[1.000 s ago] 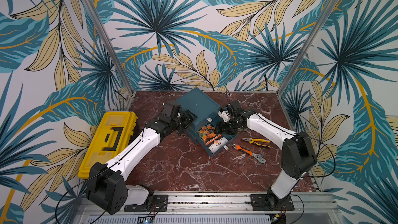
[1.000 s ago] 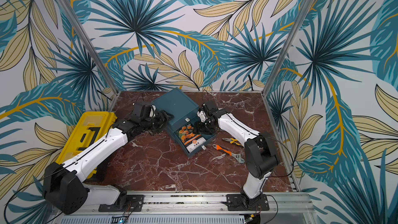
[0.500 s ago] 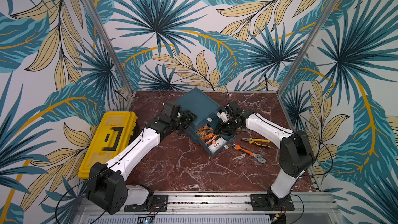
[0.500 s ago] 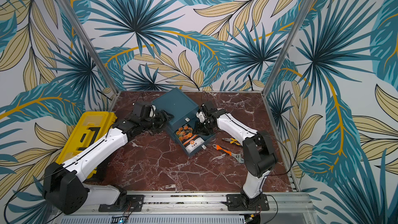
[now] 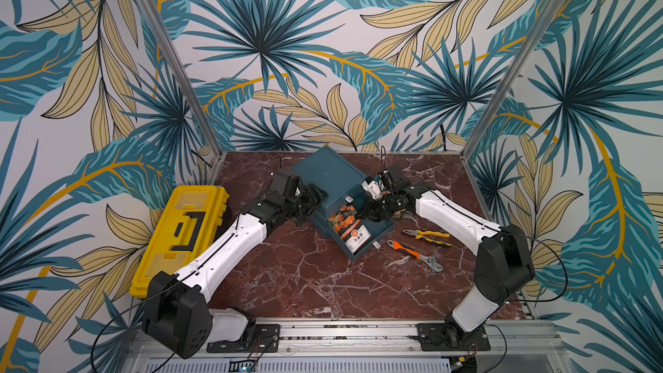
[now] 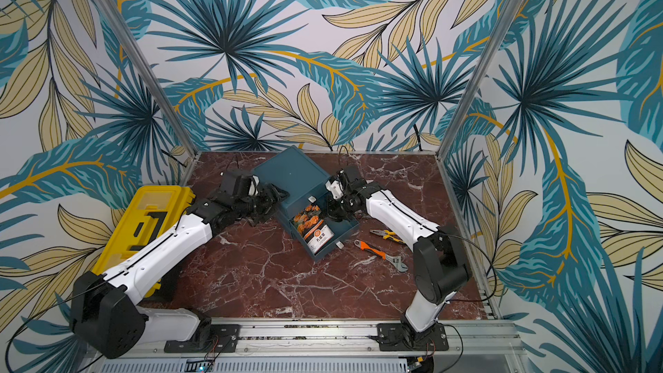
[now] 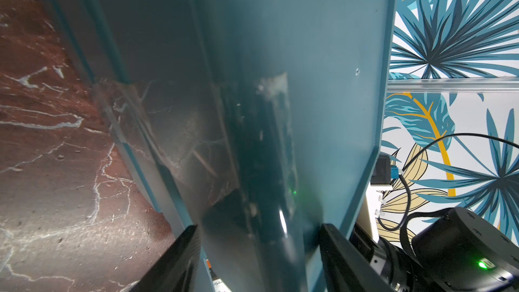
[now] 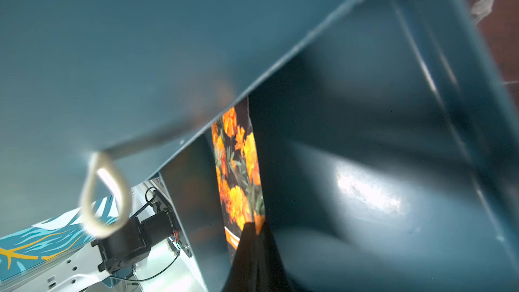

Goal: Take the seed bags out of the drawer
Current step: Pick up the seed packet from the drawer.

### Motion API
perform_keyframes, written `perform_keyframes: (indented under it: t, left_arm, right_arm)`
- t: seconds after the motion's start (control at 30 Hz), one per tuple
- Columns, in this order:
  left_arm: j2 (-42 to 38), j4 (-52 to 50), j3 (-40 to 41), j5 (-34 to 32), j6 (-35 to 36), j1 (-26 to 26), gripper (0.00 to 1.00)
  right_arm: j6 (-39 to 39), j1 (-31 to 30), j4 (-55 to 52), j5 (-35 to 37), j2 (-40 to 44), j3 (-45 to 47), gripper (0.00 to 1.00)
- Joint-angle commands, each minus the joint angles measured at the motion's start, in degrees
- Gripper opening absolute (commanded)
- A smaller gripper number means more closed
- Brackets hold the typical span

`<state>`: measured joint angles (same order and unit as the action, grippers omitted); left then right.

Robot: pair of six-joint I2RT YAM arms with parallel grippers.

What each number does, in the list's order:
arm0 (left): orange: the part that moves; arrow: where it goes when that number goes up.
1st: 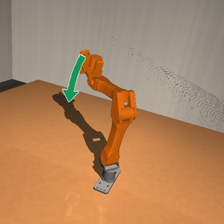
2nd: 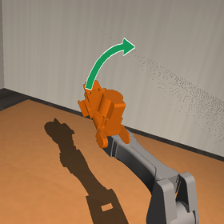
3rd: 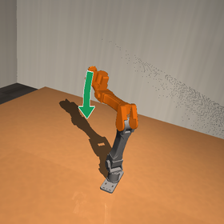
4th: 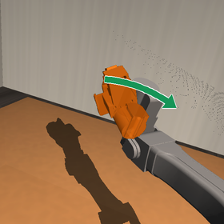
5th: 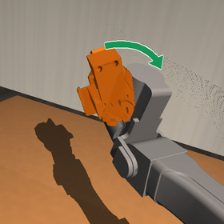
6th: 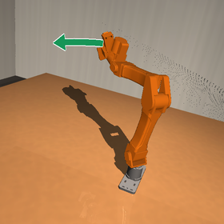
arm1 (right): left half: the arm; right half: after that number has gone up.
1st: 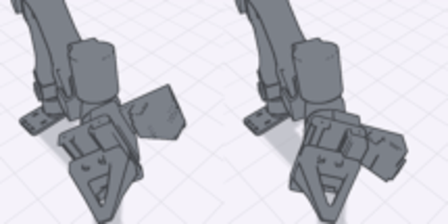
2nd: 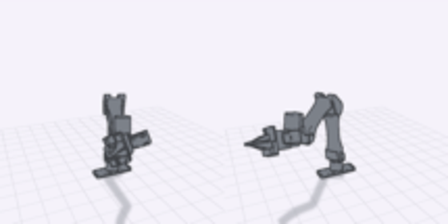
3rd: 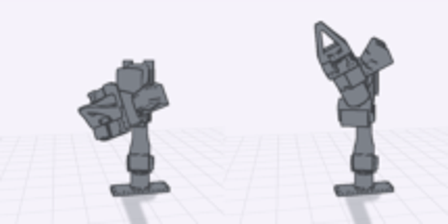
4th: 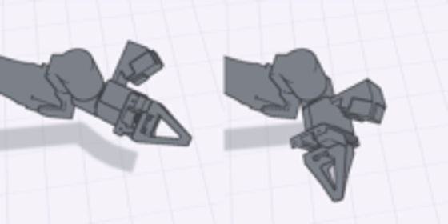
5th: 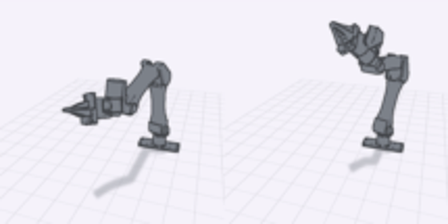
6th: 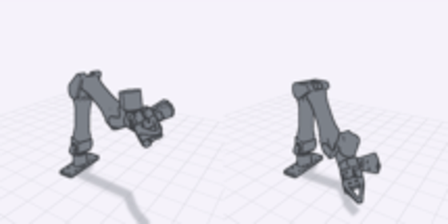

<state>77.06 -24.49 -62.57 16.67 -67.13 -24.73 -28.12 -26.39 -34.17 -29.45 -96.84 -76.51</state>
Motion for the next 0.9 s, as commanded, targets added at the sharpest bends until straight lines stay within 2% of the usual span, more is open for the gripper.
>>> perform_keyframes:
  t: [0.0,0.3,0.57,0.73,0.87]
  left_arm:
    - [-0.99,-3.09,2.54,-0.11,0.51,-0.5,0.71]
    - [-1.34,-3.13,2.71,-0.15,0.78,-0.53,0.7]
    - [-1.21,-2.62,2.8,0.17,0.89,-0.54,0.71]
    - [-0.78,-2.1,2.8,0.38,0.86,-0.51,0.71]
    - [-0.68,-1.75,2.73,0.48,0.86,-0.52,0.7]
  right_arm:
    - [-2.02,-0.23,-1.14,-0.87,1.3,-1.1,0.0]
    - [2.2,0.76,-18.89,1.62,0.82,-10.8,0.0]
    - [5.99,4.09,-27.55,2.53,7.37,-9.61,0.0]
    - [8.32,8.73,-29.74,1.47,13.91,-8.22,0.0]
    - [10.22,15.14,-29.95,2.09,18.15,-8.77,0.0]
